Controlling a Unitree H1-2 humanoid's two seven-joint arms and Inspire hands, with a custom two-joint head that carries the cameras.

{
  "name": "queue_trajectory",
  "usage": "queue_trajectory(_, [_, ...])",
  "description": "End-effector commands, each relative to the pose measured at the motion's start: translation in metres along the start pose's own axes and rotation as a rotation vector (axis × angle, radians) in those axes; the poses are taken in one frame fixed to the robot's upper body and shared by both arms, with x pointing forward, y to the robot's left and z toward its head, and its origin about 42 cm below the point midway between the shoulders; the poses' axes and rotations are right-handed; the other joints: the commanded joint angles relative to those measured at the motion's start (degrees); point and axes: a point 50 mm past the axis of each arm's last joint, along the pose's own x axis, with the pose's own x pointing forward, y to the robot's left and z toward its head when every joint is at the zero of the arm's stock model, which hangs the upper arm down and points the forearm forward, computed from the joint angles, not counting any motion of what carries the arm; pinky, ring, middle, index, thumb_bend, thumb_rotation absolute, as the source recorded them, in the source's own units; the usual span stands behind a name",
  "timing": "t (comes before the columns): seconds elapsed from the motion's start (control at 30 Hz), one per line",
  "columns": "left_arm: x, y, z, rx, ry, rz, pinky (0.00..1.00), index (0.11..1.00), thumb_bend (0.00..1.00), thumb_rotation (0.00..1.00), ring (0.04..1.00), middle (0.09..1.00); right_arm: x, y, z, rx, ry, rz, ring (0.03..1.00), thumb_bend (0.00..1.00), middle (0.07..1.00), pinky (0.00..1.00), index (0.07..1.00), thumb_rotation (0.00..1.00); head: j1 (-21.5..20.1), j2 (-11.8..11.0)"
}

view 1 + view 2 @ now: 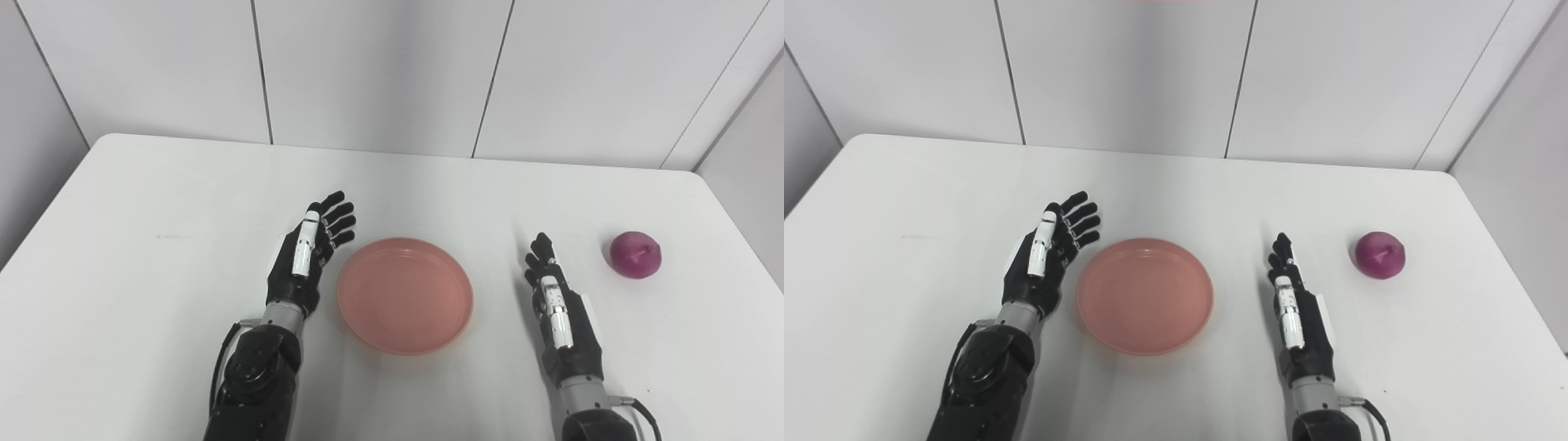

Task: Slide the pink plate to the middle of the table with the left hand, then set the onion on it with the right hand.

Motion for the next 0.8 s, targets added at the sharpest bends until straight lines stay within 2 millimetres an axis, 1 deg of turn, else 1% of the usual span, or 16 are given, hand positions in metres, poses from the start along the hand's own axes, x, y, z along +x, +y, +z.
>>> queue_trajectory(0.0, [0.003,0.001,0.005,-0.001,-0.027,-0.008,0.82,0.801,0.37,1.0,0.828,0.827,0.011,-0.002,0.02,-0.016,-0.07,0.012,0.997,0.25,1.0,1.0,1.0,1.0,-0.4,0.1])
queue_trajectory(0.2, [0.002,0.003,0.004,0.008,-0.027,-0.006,0.81,0.798,0.38,1.0,0.822,0.825,0.016,-0.008,0.033,-0.073,-0.078,-0.007,0.989,0.25,0.993,1.0,1.0,1.0,-1.2,0.1])
queue_trajectory(0.27, [0.002,0.003,0.003,0.005,-0.025,-0.008,0.8,0.799,0.38,1.0,0.82,0.824,0.018,-0.01,0.038,-0.061,-0.081,-0.034,0.968,0.22,0.975,1.0,0.979,1.0,-1.6,0.1])
queue_trajectory(0.37, [0.002,0.001,0.003,0.001,-0.025,-0.003,0.79,0.794,0.38,1.0,0.816,0.82,0.021,-0.013,0.048,-0.062,-0.086,-0.052,0.958,0.21,0.966,0.98,0.963,1.0,-2.0,0.2])
queue_trajectory(0.43, [0.003,0.001,0.003,-0.001,-0.023,-0.001,0.79,0.791,0.38,1.0,0.814,0.818,0.022,-0.015,0.051,-0.063,-0.088,-0.047,0.968,0.22,0.971,0.99,0.962,1.0,-2.2,0.2])
queue_trajectory(0.53, [0.003,0.0,0.002,-0.012,-0.017,0.001,0.79,0.789,0.38,1.0,0.81,0.814,0.023,-0.018,0.056,-0.097,-0.087,-0.044,0.996,0.29,0.982,1.0,0.964,1.0,-2.4,0.2])
queue_trajectory(0.6, [0.002,-0.001,0.002,-0.01,-0.011,-0.002,0.79,0.79,0.38,1.0,0.81,0.815,0.024,-0.022,0.062,-0.122,-0.097,-0.049,0.986,0.3,0.977,1.0,0.966,1.0,-2.8,0.3])
queue_trajectory(0.63, [0.002,-0.001,0.002,-0.007,-0.009,-0.004,0.8,0.793,0.38,1.0,0.813,0.818,0.025,-0.024,0.064,-0.134,-0.106,-0.051,0.977,0.29,0.972,1.0,0.966,1.0,-2.9,0.3])
queue_trajectory(0.77, [0.001,-0.002,0.002,-0.003,-0.007,-0.006,0.8,0.797,0.38,1.0,0.815,0.821,0.029,-0.029,0.07,-0.156,-0.134,-0.056,0.951,0.22,0.958,0.97,0.96,1.0,-3.2,0.3])
